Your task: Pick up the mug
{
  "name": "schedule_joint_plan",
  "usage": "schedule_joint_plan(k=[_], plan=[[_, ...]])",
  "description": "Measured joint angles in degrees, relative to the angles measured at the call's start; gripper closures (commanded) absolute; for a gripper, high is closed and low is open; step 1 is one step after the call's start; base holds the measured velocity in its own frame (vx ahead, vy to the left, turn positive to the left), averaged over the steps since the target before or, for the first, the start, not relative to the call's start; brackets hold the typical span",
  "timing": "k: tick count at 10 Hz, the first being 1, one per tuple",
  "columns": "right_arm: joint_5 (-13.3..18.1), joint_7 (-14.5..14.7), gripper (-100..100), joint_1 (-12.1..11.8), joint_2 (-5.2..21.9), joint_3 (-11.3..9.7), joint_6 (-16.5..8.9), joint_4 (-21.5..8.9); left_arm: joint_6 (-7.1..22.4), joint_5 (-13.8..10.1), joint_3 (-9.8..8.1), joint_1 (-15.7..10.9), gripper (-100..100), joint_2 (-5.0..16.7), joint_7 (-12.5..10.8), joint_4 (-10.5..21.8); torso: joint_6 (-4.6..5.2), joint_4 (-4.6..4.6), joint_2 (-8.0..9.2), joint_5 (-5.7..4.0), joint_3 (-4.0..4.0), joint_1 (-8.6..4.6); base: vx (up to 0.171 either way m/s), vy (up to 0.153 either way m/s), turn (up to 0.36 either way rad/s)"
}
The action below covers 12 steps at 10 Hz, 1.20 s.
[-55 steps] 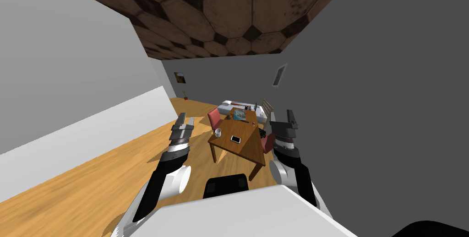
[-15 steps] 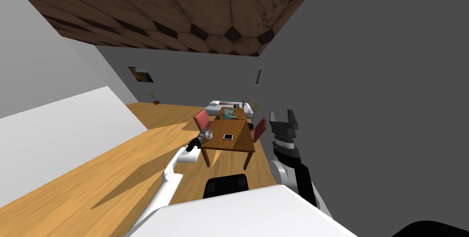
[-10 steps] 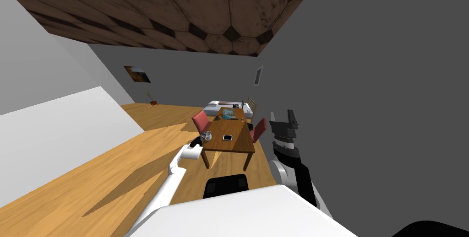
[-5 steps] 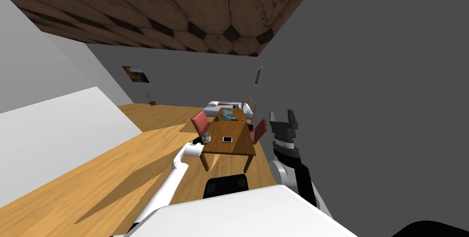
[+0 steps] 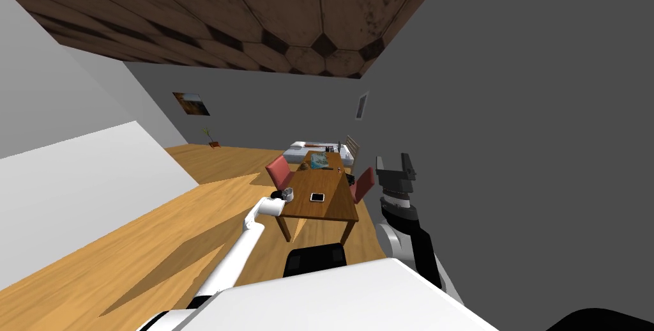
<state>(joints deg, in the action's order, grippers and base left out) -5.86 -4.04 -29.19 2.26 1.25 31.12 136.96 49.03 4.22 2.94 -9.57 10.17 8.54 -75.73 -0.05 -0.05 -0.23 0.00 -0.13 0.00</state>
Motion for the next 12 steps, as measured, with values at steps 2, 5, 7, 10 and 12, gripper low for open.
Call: schedule_joint_plan(k=[2, 5, 7, 10, 12], plan=[[0.00, 0.00, 0, 0.01, 0.00, 0.00, 0.00, 0.00, 0.10, -0.05, 0.00, -0.06, -100, 0.01, -0.02, 0.12, 0.00, 0.04, 0.17, 0.00, 0.10, 0.00, 0.000, -0.006, -0.045], [0.00, 0.00, 0, 0.01, 0.00, 0.00, 0.00, 0.00, -2.51, -1.19, -1.22, -1.19, -100, 1.36, -0.05, 4.16, 0.00, 0.05, 0.26, -0.02, 0.15, -0.07, -0.009, -0.023, -0.084], [0.00, 0.00, 0, 0.01, 0.00, 0.00, 0.00, 0.00, -3.85, -1.93, -1.90, -1.90, -100, 2.17, 0.02, 6.30, 0.01, 0.06, 0.26, -0.02, 0.15, -0.07, -0.006, -0.021, -0.083], [0.00, 0.00, 0, 0.01, 0.00, 0.00, 0.00, 0.00, -5.76, -2.79, -2.77, -2.44, 100, 3.16, 0.05, 8.79, -0.01, 0.06, 0.25, -0.01, 0.14, -0.03, -0.003, -0.010, -0.031], [0.00, 0.00, 0, 0.01, 0.00, 0.00, 0.00, 0.00, -5.68, -2.80, -2.80, -2.41, 100, 3.17, 0.01, 8.80, 0.04, 0.06, 0.24, 0.00, 0.14, -0.02, 0.000, 0.000, 0.000]])
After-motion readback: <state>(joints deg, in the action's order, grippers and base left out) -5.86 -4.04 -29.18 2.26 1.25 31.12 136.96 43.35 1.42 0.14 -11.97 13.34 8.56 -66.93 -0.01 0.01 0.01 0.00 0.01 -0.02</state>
